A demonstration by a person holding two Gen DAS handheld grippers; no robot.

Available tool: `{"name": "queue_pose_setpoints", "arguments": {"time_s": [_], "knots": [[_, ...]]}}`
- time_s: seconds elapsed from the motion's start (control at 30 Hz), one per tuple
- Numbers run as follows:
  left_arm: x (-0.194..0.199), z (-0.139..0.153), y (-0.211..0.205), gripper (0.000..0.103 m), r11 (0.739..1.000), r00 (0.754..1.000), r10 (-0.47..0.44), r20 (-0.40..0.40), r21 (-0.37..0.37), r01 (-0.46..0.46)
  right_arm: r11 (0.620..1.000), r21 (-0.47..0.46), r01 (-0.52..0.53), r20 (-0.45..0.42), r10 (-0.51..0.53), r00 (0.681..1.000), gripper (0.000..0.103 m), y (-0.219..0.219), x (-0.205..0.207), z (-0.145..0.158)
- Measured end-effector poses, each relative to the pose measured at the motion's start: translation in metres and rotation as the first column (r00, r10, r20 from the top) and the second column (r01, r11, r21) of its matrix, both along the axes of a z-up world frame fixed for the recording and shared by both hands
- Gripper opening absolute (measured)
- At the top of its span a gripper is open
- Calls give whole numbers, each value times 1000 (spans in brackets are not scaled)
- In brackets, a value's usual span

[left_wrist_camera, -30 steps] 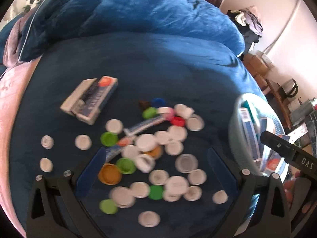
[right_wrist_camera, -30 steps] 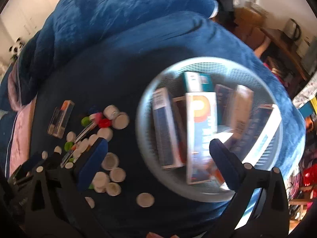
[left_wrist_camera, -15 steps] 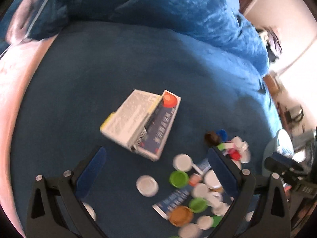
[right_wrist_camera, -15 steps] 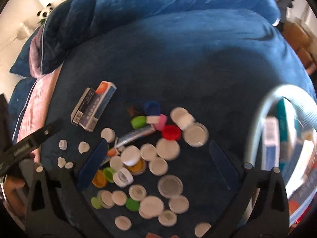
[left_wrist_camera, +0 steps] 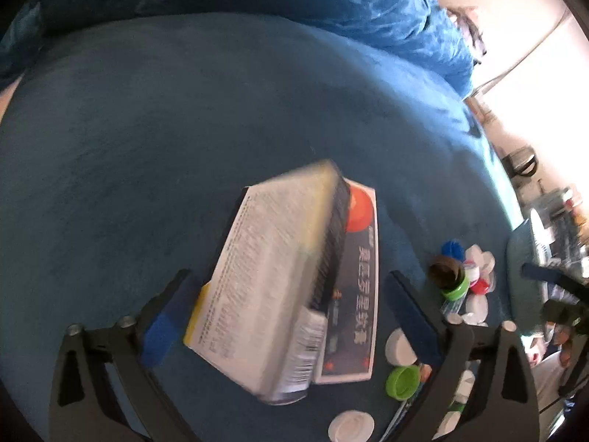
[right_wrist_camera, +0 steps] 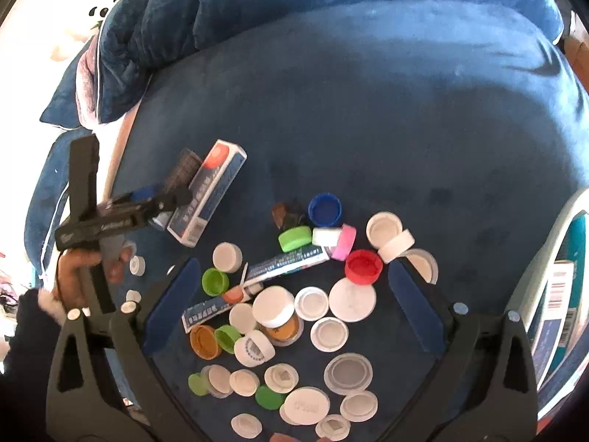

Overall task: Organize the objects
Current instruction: 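Grasp a white-and-yellow medicine box with left tool while right tool grasps a blue-and-orange box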

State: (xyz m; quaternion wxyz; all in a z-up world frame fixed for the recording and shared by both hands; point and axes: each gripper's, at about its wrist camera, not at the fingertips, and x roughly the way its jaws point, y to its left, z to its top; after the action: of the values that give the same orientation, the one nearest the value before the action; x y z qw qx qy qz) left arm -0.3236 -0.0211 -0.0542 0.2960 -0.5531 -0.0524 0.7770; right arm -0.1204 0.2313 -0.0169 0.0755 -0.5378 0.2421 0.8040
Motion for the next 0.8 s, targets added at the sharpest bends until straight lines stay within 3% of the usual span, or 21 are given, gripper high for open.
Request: {"name": "queue_pose_setpoints", "arguments": {"time_s": [0.07,0.2,0.27,0.43,0.63,0.73,0.8], "knots": [[-4,-2,-4,60,999,1000,13,9,36,-13,1000,1,5,13,-5,1000,103,0,0,-5],[-6,-6,-8,49,998,1000,28,7,53,-28,1000,-1,14,46,-14,999,103,-4,1,-18],[-7,-5,-12,35,997,998,59,7,54,-59,1000,-5,13,56,-13,998,103,-6,2,-20],[4,-3,-24,19,993,992,117,-51,-28,-118,1000,5,-2,70,2,998,103,-23,19,-19],[36,6,-36,18,987,991,109,-72,-113,-117,994,92,-58,54,53,997,103,-49,47,-10],[56,16,-42,19,987,996,86,-9,-135,-86,995,68,-74,59,70,996,103,-56,41,-10],[68,26,-49,21,981,992,123,-16,-148,-124,995,59,-86,37,84,996,103,-64,21,-6]]}}
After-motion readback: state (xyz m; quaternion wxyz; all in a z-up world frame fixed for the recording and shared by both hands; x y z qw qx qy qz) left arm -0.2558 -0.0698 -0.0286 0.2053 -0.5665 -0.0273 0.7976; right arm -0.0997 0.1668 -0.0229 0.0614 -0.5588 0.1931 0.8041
